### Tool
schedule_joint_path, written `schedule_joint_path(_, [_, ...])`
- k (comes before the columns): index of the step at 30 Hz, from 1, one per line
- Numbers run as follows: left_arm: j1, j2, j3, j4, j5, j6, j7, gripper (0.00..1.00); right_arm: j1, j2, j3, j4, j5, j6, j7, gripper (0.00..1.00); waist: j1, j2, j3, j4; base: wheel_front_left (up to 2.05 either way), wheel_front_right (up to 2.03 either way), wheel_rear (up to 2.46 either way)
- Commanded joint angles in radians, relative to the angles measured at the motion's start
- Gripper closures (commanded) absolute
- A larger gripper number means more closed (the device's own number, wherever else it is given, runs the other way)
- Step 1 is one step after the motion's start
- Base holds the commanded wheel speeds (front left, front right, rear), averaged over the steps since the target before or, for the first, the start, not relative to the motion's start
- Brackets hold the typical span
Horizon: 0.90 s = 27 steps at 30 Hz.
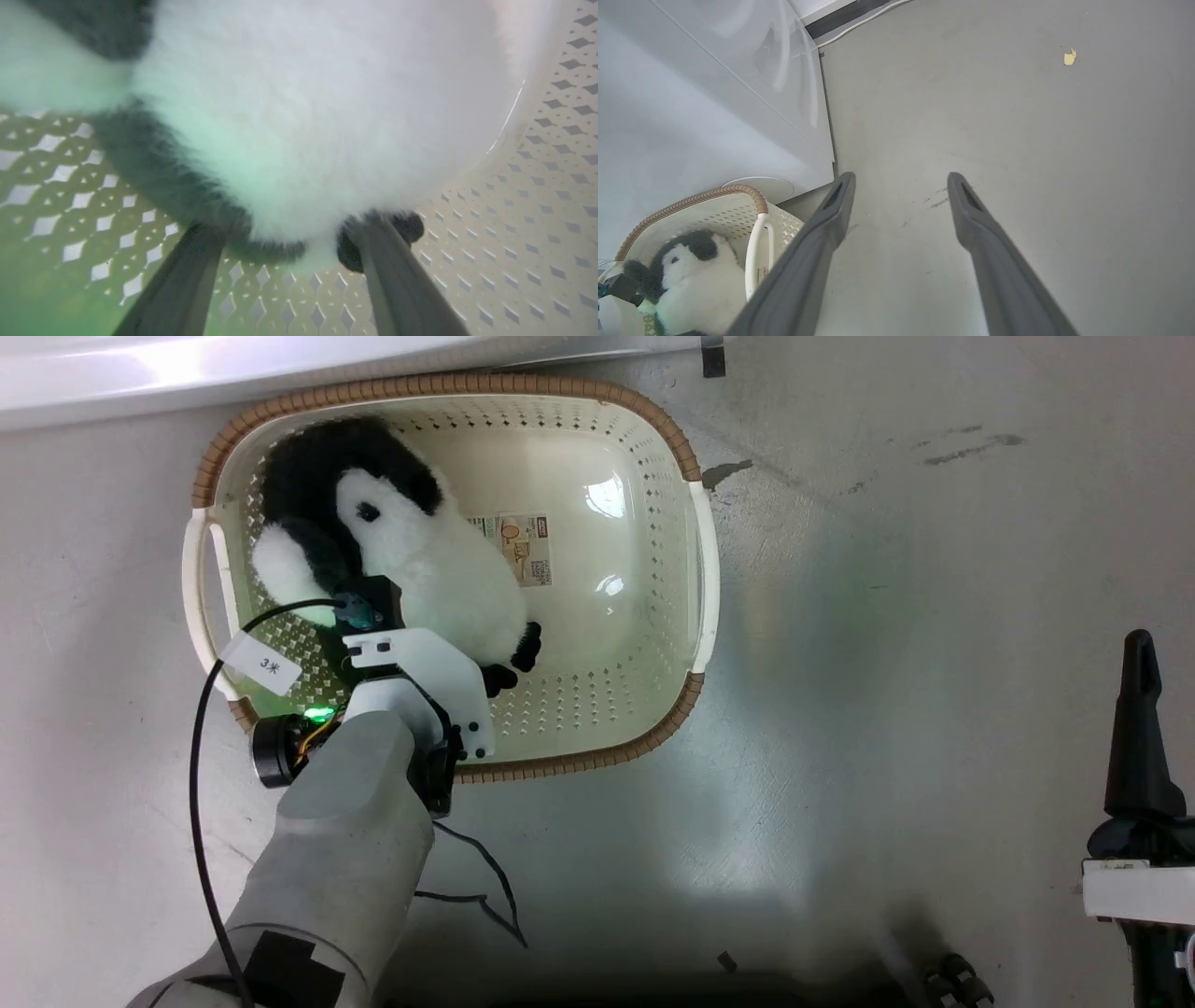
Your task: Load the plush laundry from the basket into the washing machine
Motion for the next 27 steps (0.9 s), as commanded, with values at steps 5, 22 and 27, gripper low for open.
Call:
schedule_joint_path(5, [-0.018, 0.007, -0.009, 0.008, -0.014, -0.035, -0.025, 1.00, -0.029, -0.008, 0.001, -0.008, 0.009, -0.001, -0.003, 0.00, 0.0000, 0.0000, -0.002, 0.002, 0.00, 0.00, 0.00])
schedule_joint_path(22, [-0.006, 0.005, -0.021, -0.023, -0.101, -0.124, -0.141, 1.00, -0.048, -0.013, 0.014, 0.008, 0.017, -0.001, -0.002, 0.00, 0.0000, 0.0000, -0.043, 0.013, 0.00, 0.00, 0.00])
schedule_joint_path(27, [0.029, 0.005, -0.058, -0.033, -0.122, -0.158, -0.153, 1.00, -0.064, -0.015, 0.043, 0.045, 0.025, -0.001, -0.012, 0.00, 0.0000, 0.0000, -0.108, 0.025, 0.00, 0.00, 0.00])
